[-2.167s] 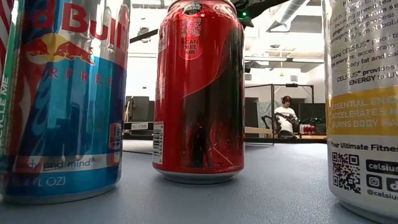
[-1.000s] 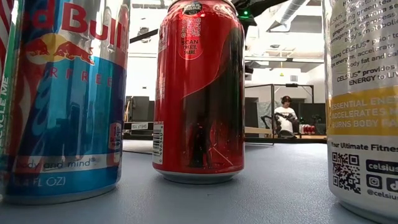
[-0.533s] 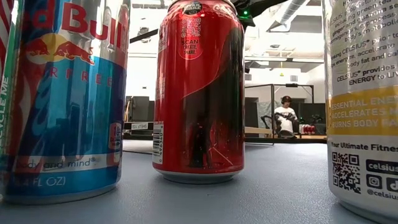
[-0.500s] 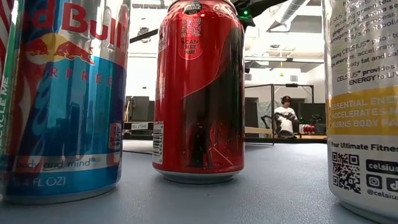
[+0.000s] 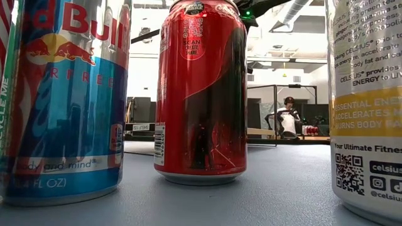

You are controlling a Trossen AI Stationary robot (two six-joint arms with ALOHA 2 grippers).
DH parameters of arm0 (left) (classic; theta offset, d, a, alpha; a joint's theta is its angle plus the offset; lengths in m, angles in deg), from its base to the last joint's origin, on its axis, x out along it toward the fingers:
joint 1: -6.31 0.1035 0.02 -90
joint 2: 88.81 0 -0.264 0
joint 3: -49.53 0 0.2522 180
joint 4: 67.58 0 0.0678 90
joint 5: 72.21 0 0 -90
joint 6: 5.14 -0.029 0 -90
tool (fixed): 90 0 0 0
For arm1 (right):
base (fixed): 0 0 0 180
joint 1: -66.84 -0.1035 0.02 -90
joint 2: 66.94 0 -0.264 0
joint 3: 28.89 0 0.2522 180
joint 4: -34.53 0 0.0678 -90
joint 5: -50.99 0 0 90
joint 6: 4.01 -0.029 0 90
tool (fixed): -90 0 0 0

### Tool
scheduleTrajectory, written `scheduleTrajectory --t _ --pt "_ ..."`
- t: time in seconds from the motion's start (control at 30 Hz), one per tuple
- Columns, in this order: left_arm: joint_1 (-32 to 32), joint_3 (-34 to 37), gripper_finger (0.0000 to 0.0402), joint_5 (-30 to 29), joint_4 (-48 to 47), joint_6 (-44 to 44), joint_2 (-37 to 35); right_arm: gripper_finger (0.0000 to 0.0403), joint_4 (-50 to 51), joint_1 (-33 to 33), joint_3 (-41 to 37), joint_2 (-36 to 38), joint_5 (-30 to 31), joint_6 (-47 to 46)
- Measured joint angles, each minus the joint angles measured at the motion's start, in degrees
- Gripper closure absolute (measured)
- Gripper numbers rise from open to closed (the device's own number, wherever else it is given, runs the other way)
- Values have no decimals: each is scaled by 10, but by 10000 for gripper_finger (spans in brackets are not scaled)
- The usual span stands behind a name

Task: Place canned beverage on shelf
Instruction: Put the middle blue soda can on the shelf

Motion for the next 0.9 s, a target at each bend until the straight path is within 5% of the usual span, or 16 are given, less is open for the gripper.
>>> scheduleTrajectory --t 0.33,0.7,0.9 --pt "0 0 207 0 -28 46 0 210 -1 5 0 0 -4 59" --pt "0 0 207 4 -34 48 0 94 3 8 0 -1 -17 105" --pt "0 0 207 3 -35 48 0 70 -16 8 0 -1 -17 112"
